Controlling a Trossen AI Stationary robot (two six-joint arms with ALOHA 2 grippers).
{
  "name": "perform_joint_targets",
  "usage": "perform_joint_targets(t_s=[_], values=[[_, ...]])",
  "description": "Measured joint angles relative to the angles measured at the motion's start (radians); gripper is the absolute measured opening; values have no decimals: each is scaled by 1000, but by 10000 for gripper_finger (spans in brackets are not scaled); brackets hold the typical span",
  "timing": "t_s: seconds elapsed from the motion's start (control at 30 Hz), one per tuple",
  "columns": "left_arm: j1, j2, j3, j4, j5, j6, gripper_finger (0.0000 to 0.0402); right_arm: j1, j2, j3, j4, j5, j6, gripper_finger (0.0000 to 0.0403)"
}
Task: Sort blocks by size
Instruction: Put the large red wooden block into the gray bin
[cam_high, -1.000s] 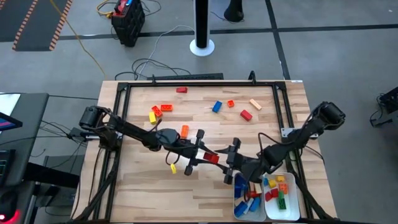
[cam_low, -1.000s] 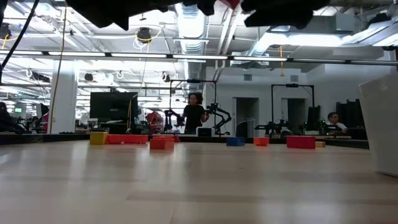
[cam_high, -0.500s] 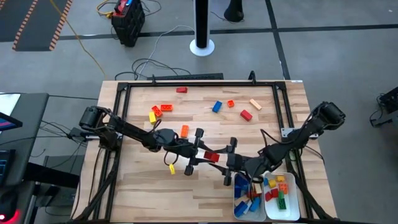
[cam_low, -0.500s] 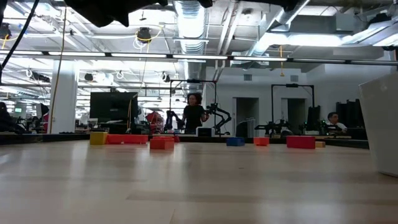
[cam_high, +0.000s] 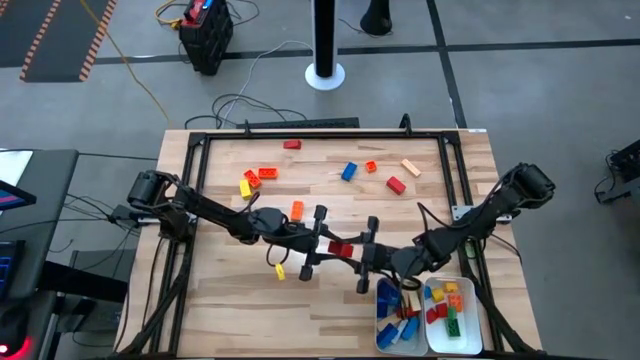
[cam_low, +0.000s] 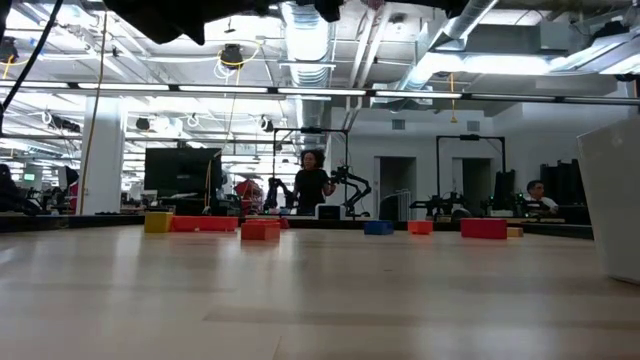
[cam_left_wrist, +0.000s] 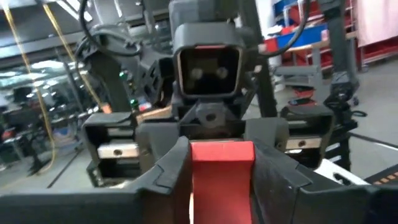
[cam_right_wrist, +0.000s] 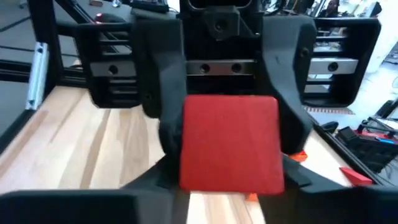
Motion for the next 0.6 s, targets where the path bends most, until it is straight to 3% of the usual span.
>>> perform_joint_targets(t_s=[0.07, 0.27, 0.43, 0.6], values=[[5, 0, 0, -21, -16, -12, 155, -1, 0, 0, -8, 0, -3, 152], [17, -18, 0, -154, -96, -69, 224, -1, -7, 0, -155, 3, 95, 152], [18, -102, 0, -348, -145, -95, 264, 66, -39, 1, -406, -3, 327, 152], [19, -182, 0, -571, -159, -105, 274, 202, -98, 0, -638, -4, 604, 152]])
